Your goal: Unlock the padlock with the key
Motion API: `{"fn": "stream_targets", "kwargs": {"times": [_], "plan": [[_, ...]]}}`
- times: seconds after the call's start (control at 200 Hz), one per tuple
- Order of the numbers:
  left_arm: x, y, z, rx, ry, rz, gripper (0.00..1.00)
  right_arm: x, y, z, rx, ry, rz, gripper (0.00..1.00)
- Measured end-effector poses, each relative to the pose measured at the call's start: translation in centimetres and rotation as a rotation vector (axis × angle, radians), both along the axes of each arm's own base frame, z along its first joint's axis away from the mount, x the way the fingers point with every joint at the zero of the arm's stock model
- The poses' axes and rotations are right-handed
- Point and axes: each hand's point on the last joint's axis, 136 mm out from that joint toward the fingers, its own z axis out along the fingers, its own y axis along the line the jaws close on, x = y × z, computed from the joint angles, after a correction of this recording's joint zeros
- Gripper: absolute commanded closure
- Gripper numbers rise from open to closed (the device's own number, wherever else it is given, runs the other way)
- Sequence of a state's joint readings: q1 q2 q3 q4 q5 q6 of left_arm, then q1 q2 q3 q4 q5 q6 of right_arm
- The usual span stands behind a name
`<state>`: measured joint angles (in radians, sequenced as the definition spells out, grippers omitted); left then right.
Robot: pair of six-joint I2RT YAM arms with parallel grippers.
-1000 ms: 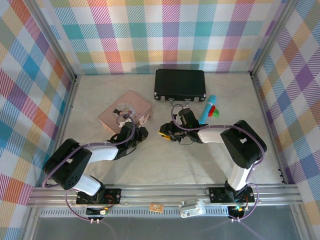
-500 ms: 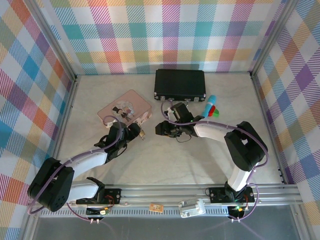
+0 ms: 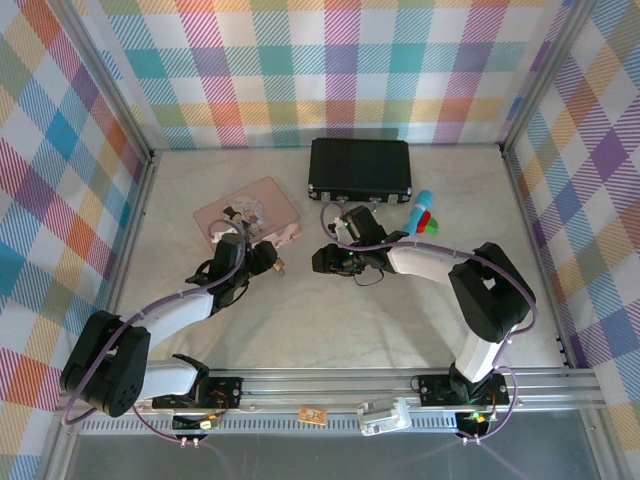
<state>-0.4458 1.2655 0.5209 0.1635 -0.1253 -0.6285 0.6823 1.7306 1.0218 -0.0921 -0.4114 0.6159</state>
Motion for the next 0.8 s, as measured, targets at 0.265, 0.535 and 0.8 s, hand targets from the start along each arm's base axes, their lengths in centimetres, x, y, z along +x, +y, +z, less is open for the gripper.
{"fn": "stream_targets", "kwargs": {"times": [0.265,0.535,0.8], "plan": [[-0.8,-2.2,-4.0,0.089,0.073,0.048,0.37,0.0,-0.1,-0.1,-0.003,0.000,-0.002,0.56],[2.6,-3.1,-5.4,0.102,0.063,0.146,0.42,-0.8,-0.8,-0.5,-0.017,0.005,-0.010,0.57],[3.4,-3.5,-6.0,0.110,0.059,0.158,0.60,-0.9,-1.1,-0.5,-0.020,0.007,-0.025,0.58]]}}
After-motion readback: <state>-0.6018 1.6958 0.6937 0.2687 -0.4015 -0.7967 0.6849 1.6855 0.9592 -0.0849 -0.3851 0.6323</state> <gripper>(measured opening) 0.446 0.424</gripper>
